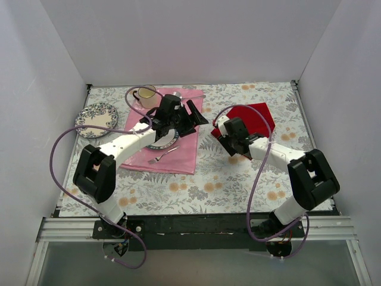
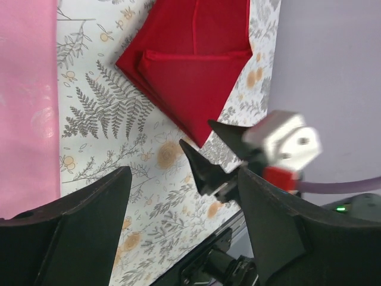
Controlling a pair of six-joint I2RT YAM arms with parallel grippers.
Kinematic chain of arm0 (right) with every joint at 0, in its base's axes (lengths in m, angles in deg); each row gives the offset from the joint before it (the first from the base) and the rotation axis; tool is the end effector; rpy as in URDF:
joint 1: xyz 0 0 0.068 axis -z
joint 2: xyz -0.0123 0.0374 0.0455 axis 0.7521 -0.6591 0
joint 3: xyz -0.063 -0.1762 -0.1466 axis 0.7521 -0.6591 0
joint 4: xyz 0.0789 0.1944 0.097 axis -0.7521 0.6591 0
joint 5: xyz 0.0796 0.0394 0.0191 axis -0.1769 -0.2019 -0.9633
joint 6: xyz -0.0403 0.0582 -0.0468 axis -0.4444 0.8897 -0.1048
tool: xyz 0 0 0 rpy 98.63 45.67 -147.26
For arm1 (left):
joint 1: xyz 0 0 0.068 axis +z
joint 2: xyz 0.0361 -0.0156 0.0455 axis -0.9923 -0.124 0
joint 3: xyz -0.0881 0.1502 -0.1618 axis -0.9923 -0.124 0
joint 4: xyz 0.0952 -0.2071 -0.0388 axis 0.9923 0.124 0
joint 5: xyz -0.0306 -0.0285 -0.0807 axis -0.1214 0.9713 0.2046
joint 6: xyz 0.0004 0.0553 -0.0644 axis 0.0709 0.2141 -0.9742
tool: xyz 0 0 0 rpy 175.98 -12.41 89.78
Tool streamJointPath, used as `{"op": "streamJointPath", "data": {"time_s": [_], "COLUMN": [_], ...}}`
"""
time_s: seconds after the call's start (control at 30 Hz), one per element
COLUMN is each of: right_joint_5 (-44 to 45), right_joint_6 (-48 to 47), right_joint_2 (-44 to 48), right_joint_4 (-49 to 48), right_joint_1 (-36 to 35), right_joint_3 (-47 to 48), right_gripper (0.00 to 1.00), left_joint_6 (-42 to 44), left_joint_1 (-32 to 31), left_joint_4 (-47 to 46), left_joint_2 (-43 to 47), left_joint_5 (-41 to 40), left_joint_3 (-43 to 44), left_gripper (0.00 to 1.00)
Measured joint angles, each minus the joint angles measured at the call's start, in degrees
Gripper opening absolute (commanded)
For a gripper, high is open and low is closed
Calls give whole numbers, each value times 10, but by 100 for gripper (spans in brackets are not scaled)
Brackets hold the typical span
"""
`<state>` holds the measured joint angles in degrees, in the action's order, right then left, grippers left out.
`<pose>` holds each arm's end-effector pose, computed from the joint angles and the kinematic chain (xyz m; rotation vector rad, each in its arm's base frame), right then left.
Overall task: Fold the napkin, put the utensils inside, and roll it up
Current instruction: Roll the napkin with the utensil
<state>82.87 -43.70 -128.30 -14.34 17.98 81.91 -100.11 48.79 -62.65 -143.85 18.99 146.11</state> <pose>0.2836 0.1453 0.1567 -0.7850 2.2357 -0.1928 0.3129 -0.2327 0.2203 -1.1519 2.3575 -1.3089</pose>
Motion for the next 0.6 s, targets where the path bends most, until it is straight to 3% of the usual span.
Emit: {"op": "streamJointPath", "data": {"time_s": [0.2, 0.6], "right_joint_5": [72, 149], "right_joint_6": [-59, -103], "right_joint_2": [-54, -103], "right_joint_4": [-20, -57], "right_joint_1": [-47, -72], "right_joint_3": [2, -1], "right_gripper": [50, 43], "left_joint_6": [-40, -66], "left_joint_1": [17, 35], "left_joint_4": [0, -1], "left_joint_2": [56, 66], "left_joint_5": [-30, -40], "left_joint_3": [-41, -76], "left_gripper": [72, 71]}}
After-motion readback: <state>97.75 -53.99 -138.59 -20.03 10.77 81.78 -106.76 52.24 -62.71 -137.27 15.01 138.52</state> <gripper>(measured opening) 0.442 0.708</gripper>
